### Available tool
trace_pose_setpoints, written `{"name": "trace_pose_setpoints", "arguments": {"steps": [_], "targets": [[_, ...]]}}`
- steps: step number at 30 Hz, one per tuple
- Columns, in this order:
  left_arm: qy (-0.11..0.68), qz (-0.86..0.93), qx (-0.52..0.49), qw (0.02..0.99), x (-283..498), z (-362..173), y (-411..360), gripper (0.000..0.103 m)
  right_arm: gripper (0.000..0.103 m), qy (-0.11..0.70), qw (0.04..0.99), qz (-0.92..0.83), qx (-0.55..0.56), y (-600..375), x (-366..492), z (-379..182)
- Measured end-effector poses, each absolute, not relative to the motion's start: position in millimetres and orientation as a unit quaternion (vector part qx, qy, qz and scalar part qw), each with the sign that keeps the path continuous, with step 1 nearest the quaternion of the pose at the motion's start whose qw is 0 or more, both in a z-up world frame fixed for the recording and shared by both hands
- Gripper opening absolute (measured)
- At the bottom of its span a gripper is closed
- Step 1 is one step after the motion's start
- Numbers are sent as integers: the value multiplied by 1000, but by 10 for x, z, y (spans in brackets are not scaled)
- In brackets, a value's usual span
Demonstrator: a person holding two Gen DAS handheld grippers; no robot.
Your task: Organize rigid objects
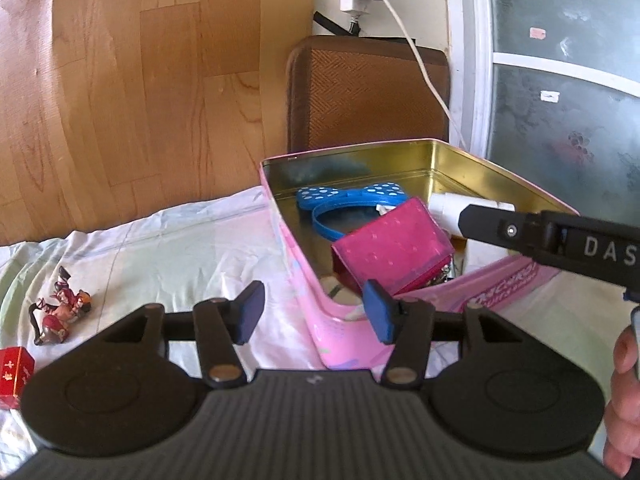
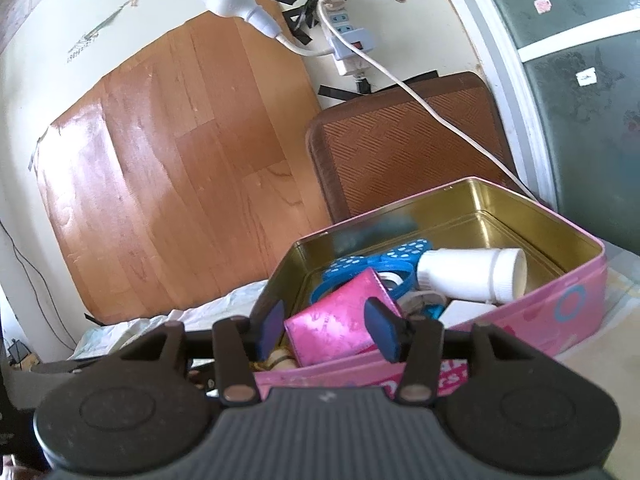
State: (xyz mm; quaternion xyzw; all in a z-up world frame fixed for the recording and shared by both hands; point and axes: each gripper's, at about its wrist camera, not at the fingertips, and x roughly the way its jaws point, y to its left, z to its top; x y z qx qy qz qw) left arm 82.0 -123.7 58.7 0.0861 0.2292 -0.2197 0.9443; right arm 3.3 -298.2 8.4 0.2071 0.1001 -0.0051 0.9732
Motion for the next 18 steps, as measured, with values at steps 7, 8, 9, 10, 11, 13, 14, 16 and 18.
{"name": "trace_pose_setpoints", "arguments": {"steps": [7, 8, 9, 10, 11, 13, 14, 16, 18], "targets": [[231, -220, 87, 944, 821, 595, -1236, 58, 47, 99, 973, -3, 207, -2974, 19, 87], [232, -220, 86, 944, 822, 596, -1233, 59, 47, 99, 973, -3, 207, -2968, 20, 90], [232, -219, 87, 944, 814, 595, -1232, 60, 48, 99, 973, -2, 207, -2964, 22, 89], [232, -219, 87, 944, 810, 592, -1229, 61, 48, 100, 973, -1, 207, -2963, 23, 86], [232, -218, 87, 944, 807, 591, -1228, 61, 48, 100, 973, -1, 208, -2963, 22, 84], [233, -218, 86, 944, 807, 593, -1224, 61, 48, 100, 973, -1, 208, -2959, 19, 86], [233, -218, 86, 944, 806, 590, -1220, 61, 48, 100, 973, -2, 208, -2958, 18, 88], [234, -217, 84, 944, 803, 586, -1206, 61, 48, 100, 973, 0, 208, -2952, 20, 91], [234, -215, 82, 945, 798, 582, -1181, 61, 48, 100, 974, 0, 206, -2937, 21, 93]]}}
